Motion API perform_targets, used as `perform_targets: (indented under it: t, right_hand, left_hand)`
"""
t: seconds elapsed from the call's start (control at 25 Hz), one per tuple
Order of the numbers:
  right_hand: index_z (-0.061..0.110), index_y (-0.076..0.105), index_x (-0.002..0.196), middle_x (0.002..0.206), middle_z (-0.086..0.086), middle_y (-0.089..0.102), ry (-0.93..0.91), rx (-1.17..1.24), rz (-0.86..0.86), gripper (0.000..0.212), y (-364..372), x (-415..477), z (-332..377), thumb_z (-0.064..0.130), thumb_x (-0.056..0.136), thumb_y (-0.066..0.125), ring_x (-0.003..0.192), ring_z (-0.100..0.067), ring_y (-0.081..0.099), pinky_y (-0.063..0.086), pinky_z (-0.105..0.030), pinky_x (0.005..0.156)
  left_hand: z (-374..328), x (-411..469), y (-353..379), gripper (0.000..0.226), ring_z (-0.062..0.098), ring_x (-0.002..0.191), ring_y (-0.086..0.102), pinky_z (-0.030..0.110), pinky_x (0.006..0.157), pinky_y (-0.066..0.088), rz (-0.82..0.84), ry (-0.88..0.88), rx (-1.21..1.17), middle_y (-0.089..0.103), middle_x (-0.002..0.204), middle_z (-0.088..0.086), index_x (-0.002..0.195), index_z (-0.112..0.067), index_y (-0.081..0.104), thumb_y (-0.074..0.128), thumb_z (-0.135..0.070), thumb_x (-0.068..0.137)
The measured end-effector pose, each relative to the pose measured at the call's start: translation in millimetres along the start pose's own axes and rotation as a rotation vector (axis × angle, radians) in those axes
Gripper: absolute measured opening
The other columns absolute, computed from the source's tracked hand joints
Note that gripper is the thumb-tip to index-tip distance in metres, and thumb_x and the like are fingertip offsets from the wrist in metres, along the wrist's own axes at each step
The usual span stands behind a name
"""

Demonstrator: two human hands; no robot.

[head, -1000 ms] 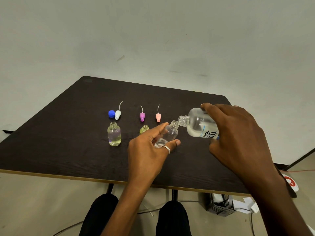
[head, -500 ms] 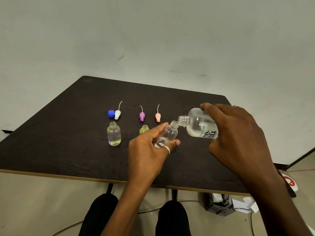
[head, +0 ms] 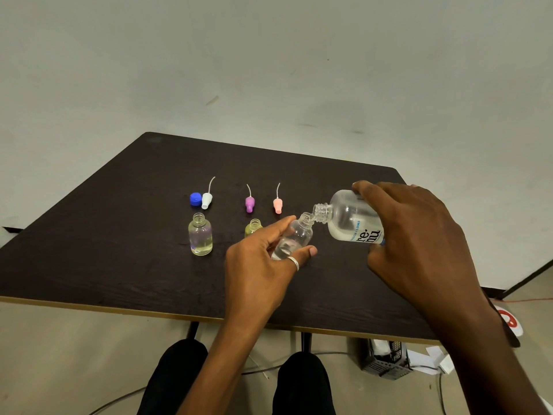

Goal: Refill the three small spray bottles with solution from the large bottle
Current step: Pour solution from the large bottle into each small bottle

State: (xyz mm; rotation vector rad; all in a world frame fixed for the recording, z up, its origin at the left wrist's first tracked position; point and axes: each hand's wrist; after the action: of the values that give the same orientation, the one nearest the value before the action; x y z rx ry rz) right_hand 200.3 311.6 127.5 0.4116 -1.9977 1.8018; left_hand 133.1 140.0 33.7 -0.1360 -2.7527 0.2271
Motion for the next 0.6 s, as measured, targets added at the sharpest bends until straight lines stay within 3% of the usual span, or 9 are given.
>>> perform_targets:
  t: [0.28, 0.6]
  right_hand:
    - [0.021, 0.050, 0.136, 0.119, -0.005, 0.062, 0.001, -0.001, 0.013, 0.082, -0.9, 0.3, 0.8, 0.012, 0.060, 0.080, 0.109, -0.031, 0.055, 0.047, -0.043, 0.090]
    - [0.020, 0.051, 0.135, 0.118, -0.006, 0.062, 0.005, 0.006, 0.018, 0.082, -1.3, 0.5, 1.1, 0.011, 0.059, 0.081, 0.107, -0.032, 0.055, 0.047, -0.044, 0.089]
  left_hand:
    - [1.2, 1.1, 0.6, 0.058, -0.007, 0.104, 0.065, 0.005, 0.086, 0.048, 0.004, -0.005, 0.016, 0.071, 0.116, -0.018, 0.127, -0.029, 0.067, 0.086, -0.034, 0.072]
    - [-1.5, -0.3, 0.0, 0.055, -0.012, 0.099, 0.065, 0.003, 0.082, 0.047, 0.000, 0.000, 0.002, 0.069, 0.108, -0.024, 0.124, -0.029, 0.068, 0.087, -0.030, 0.072]
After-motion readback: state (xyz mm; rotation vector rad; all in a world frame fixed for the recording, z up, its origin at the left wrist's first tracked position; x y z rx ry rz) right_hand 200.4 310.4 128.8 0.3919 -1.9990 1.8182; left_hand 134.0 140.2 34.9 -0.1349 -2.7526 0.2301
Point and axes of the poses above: each hand's wrist, its own x-axis towards the middle knuckle, its own y-axis out of the palm, z = x × y
